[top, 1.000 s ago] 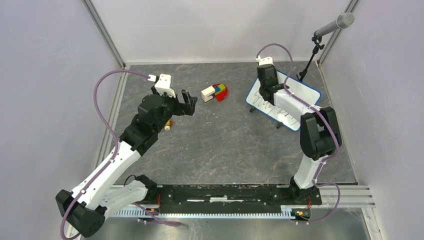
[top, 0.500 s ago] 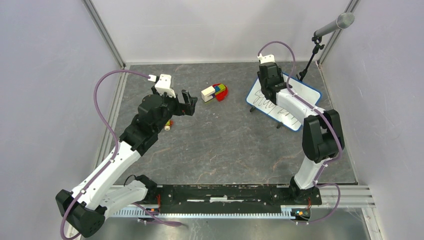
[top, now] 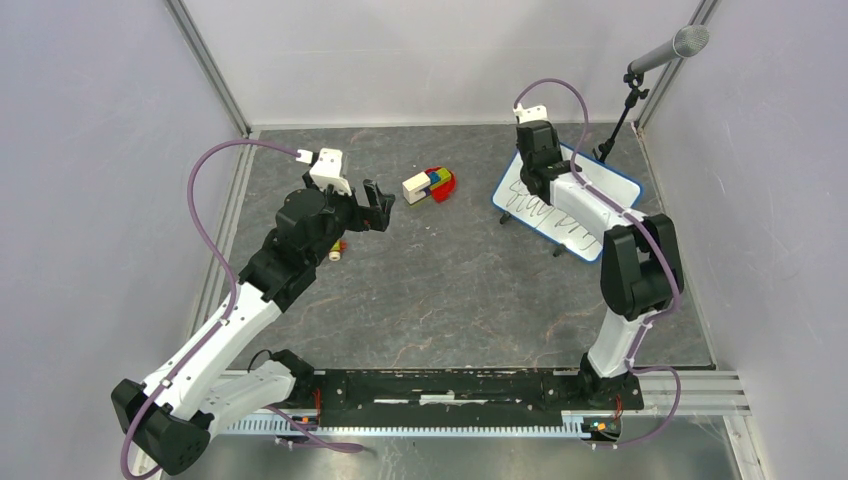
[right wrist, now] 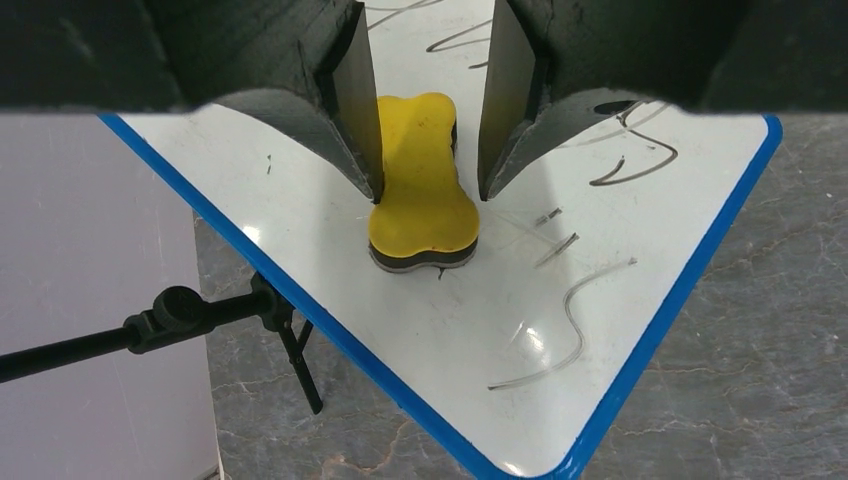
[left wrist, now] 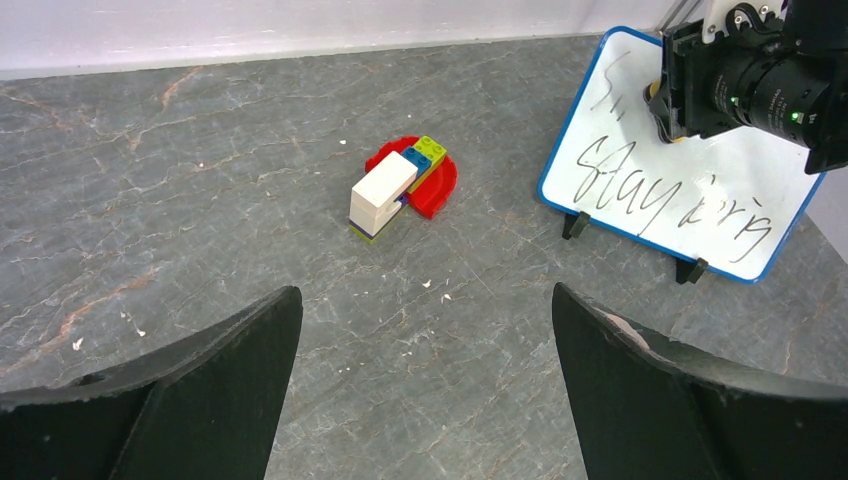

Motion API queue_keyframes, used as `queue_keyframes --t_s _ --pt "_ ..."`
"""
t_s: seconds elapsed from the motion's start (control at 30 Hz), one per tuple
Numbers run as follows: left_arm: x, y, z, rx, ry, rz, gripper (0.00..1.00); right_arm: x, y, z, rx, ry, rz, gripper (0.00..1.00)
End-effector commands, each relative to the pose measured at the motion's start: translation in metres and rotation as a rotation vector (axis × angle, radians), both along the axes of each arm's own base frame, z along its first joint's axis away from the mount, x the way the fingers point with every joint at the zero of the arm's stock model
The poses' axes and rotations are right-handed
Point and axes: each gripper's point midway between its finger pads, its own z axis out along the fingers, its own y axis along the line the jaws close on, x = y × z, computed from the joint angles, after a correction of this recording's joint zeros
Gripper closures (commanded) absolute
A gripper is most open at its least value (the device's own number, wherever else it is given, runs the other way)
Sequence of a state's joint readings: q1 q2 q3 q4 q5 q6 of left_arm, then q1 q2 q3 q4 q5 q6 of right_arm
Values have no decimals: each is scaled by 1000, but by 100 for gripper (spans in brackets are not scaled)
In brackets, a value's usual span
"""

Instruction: Erase the whiteboard

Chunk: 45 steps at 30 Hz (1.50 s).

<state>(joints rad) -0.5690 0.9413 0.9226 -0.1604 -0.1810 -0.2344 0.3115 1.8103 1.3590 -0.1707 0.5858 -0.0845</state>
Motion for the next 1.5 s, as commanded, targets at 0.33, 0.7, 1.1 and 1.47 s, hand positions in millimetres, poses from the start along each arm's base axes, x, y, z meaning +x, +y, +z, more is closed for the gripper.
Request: queue_keyframes --t_s 0.33,0.7,1.1,1.47 --pt "3 1 18 6 -51 3 0 17 17 22 -23 -57 10 52" --pt "4 1 15 10 -44 6 0 13 6 16 -68 -48 -13 50" --pt "5 2 14 16 -41 13 0 30 38 0 -19 -26 66 58" --pt "6 2 11 21 -36 18 0 32 56 -11 -35 -16 82 62"
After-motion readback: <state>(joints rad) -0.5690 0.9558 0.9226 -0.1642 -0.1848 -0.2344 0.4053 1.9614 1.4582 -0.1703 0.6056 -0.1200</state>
